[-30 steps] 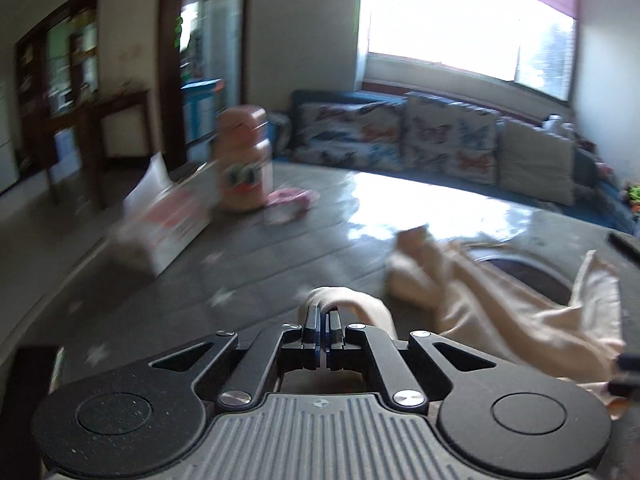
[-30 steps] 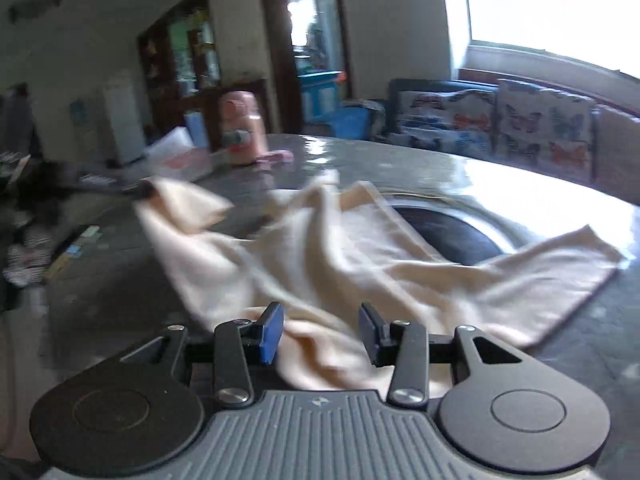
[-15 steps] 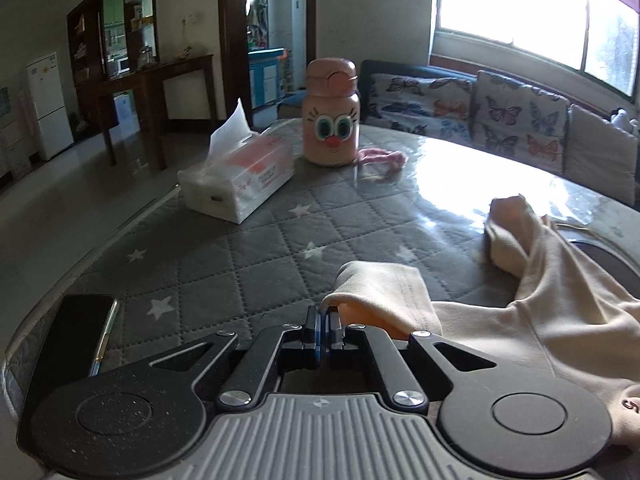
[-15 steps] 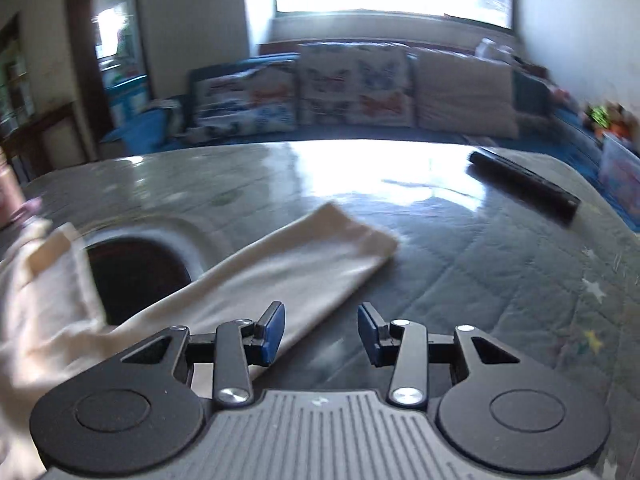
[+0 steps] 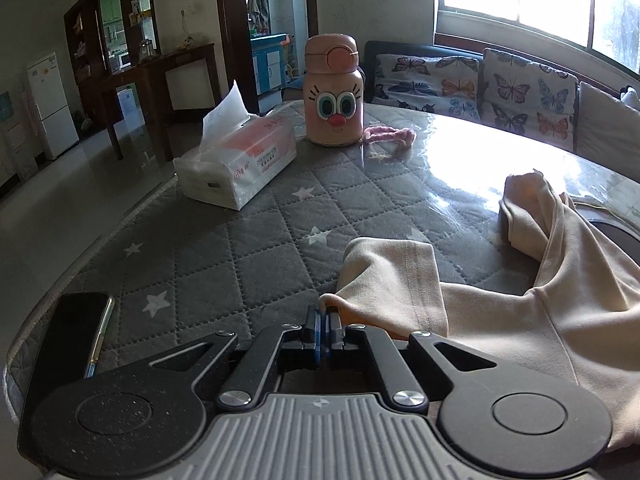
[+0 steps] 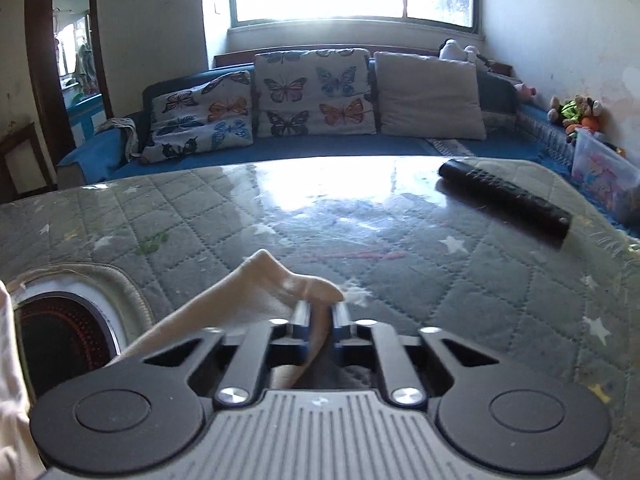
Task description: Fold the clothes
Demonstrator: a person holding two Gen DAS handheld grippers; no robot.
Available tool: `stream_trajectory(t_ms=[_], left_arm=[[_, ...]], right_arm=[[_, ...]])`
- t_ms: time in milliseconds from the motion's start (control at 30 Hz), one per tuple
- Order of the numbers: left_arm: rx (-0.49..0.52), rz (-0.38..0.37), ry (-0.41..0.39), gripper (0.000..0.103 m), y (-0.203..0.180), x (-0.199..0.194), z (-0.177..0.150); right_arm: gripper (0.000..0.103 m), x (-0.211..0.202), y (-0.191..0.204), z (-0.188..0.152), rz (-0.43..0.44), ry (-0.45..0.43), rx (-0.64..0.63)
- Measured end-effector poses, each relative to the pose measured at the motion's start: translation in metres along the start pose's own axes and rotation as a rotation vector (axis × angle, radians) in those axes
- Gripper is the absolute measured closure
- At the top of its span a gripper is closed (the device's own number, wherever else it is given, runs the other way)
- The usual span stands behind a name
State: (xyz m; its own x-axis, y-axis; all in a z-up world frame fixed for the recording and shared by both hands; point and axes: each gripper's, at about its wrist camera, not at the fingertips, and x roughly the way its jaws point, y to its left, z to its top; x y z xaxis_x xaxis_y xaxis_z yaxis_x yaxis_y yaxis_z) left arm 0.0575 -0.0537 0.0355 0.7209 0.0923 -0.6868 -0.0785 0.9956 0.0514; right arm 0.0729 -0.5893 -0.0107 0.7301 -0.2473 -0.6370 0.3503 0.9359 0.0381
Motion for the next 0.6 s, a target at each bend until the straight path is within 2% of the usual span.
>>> stream_trajectory(t_ms=[300,600], left_arm=[[0.003,-0.024,-0.017,0.100,0.004,-0.004,-0.001],[0.006,-0.095,-0.047,0.100,0.011,-0.022,-0.002]], right_arm=[[0.099,-0.040,-0.031,-0.010,-0.085,-0.043,0.011],[0.100,-0.105,-0.079,-0.056,-0.190,-0.075,0.072]])
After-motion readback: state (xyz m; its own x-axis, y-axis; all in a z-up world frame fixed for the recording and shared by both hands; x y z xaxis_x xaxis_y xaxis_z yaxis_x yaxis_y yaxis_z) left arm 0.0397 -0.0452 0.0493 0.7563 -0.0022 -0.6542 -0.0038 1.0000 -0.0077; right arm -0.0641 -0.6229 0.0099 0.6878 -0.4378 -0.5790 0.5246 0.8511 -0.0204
